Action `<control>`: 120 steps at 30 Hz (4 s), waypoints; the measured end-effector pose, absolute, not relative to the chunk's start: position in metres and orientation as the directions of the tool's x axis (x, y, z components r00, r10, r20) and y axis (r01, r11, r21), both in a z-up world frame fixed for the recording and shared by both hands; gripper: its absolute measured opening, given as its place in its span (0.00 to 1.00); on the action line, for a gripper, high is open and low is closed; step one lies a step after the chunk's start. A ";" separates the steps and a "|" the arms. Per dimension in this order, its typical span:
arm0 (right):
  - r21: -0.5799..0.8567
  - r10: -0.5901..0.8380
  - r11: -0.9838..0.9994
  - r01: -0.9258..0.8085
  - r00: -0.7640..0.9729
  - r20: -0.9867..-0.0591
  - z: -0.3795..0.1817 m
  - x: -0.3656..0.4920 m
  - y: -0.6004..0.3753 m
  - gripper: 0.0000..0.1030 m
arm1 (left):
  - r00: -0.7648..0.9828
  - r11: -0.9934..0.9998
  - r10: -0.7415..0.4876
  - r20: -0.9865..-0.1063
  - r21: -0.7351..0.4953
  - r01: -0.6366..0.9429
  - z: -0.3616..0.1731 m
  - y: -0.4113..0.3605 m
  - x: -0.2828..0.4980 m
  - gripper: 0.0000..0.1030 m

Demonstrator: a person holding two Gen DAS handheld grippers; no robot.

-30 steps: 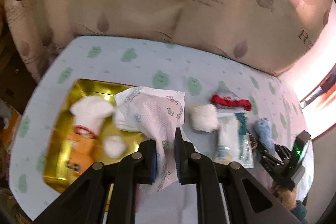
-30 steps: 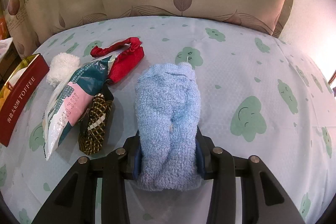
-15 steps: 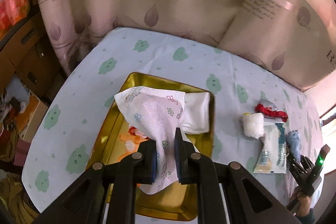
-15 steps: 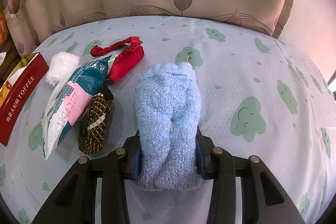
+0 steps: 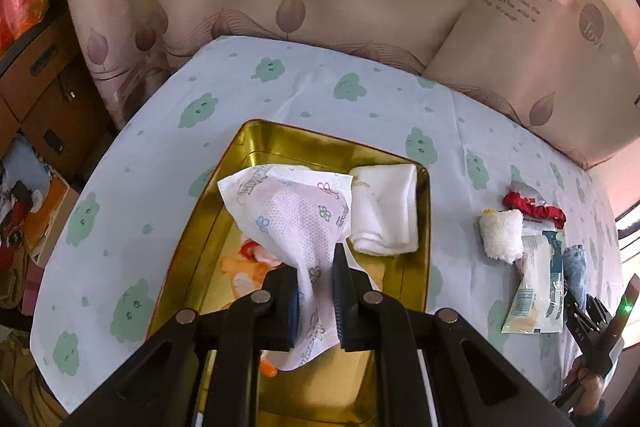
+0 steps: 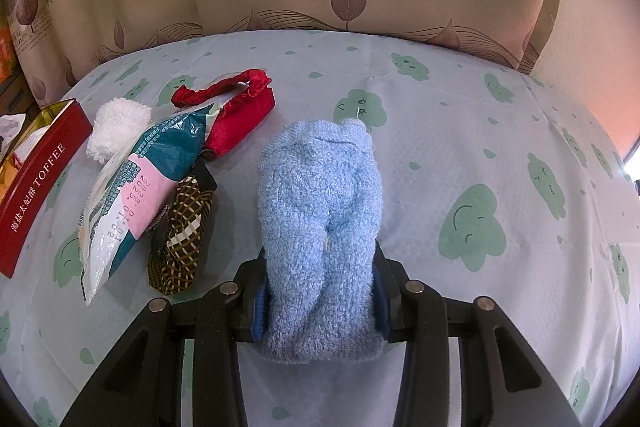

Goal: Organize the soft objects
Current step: 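Carry the white pouch into the tin and open the left tool, then carry the blue fuzzy sock into the tin and open the right tool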

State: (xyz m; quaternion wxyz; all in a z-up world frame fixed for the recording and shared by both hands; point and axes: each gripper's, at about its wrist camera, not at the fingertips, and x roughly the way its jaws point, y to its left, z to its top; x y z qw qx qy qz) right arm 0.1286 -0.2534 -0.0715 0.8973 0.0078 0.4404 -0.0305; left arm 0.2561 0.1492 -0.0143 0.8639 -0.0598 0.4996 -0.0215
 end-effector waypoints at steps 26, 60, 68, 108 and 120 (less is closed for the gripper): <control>-0.025 -0.057 0.998 0.061 0.608 -0.792 -0.071 0.129 -0.253 0.38 | 0.533 0.998 -0.017 -0.846 0.018 0.061 -0.033 0.125 0.262 0.58; -0.062 -0.108 0.993 0.099 0.588 -0.801 -0.069 0.134 -0.257 0.55 | 0.719 0.995 0.074 -0.691 0.096 -0.011 -0.021 0.183 0.137 0.58; -0.073 -0.125 0.991 0.112 0.585 -0.801 -0.068 0.143 -0.257 0.48 | 0.724 0.996 0.079 -0.685 0.084 -0.029 -0.028 0.194 0.137 0.58; 0.057 0.305 0.894 -0.445 0.510 -0.804 -0.007 0.129 0.077 0.25 | 0.720 0.968 0.162 -0.675 -0.034 -0.249 -0.022 0.252 0.135 0.58; 0.065 0.280 0.897 -0.437 0.450 -0.848 -0.051 0.156 0.108 0.25 | 0.715 0.963 0.153 -0.682 -0.059 -0.263 -0.022 0.258 0.138 0.58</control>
